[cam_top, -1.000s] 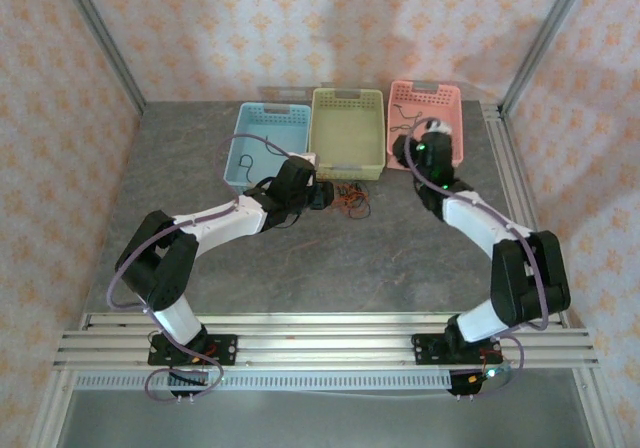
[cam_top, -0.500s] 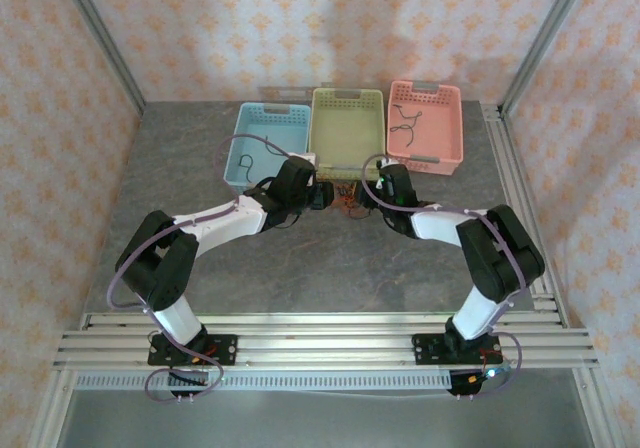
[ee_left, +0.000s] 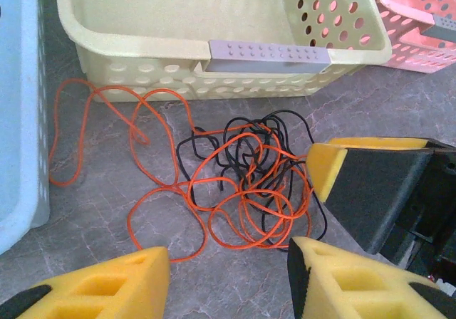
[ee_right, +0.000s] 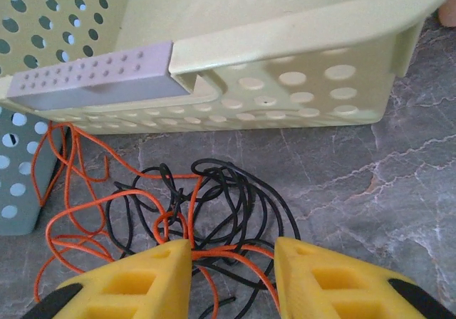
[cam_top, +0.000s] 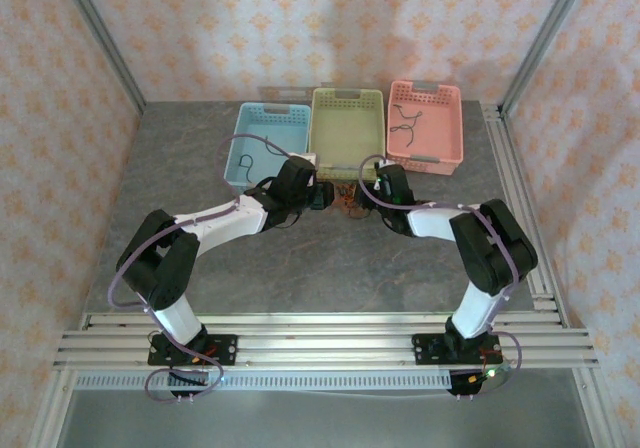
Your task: Untangle the cables
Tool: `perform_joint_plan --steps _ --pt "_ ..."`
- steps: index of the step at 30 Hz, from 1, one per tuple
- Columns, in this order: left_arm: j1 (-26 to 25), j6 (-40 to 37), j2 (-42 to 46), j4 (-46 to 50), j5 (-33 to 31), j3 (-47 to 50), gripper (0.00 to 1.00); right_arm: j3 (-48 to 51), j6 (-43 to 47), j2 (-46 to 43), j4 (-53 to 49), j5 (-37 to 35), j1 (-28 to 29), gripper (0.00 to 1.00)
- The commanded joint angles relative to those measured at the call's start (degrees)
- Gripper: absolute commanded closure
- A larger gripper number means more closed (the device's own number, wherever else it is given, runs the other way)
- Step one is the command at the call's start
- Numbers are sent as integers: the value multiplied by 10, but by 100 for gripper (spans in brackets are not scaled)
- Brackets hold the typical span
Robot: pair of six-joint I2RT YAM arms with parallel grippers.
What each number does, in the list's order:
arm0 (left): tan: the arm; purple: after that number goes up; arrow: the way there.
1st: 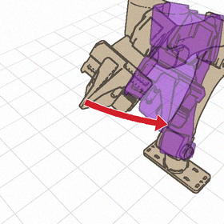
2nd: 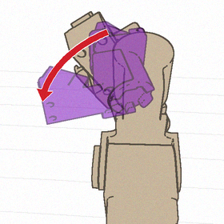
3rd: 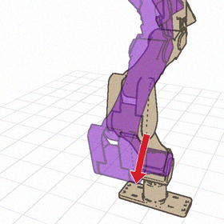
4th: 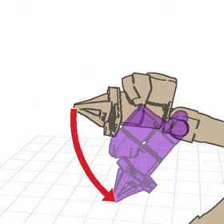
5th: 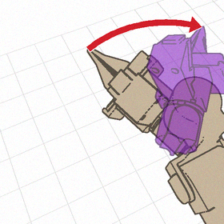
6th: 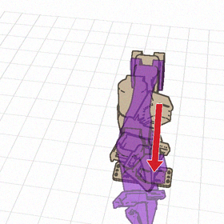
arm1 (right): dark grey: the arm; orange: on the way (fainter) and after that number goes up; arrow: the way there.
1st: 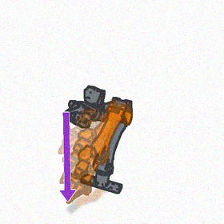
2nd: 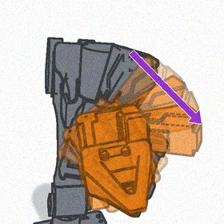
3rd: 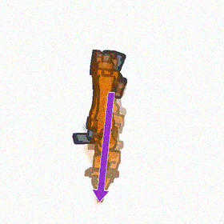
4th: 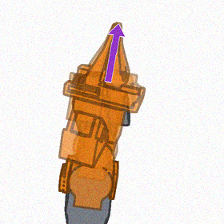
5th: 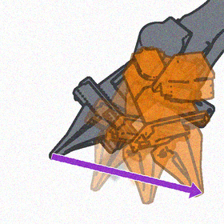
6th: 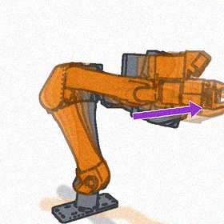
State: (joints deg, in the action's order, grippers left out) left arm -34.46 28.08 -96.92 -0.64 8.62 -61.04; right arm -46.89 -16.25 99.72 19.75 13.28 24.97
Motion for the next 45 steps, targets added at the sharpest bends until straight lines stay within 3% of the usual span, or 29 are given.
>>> perform_joint_plan --steps 1,9,15,21,31,37,44,45 --pt "2 -2 -7 10 3 -17 52 -23 13 9 -28 -21 2 65" --pt "3 -2 -9 12 3 -19 52 -43 -4 32 -42 24 2 66" --pt "3 -2 -11 14 4 -22 52 -57 -9 46 -50 67 3 82" --pt "2 -2 -13 15 5 -23 52 -45 -4 31 -33 66 4 100" --pt "2 -3 -14 15 9 -24 52 45 4 -49 102 44 4 100" --pt "-1 -8 -21 2 43 -28 52 81 3 -75 167 48 4 100" --pt "-3 -10 -24 3 51 -32 52 70 1 -61 138 20 4 100" --pt "-3 -10 -24 3 50 -31 52 59 -1 -51 113 9 4 91"
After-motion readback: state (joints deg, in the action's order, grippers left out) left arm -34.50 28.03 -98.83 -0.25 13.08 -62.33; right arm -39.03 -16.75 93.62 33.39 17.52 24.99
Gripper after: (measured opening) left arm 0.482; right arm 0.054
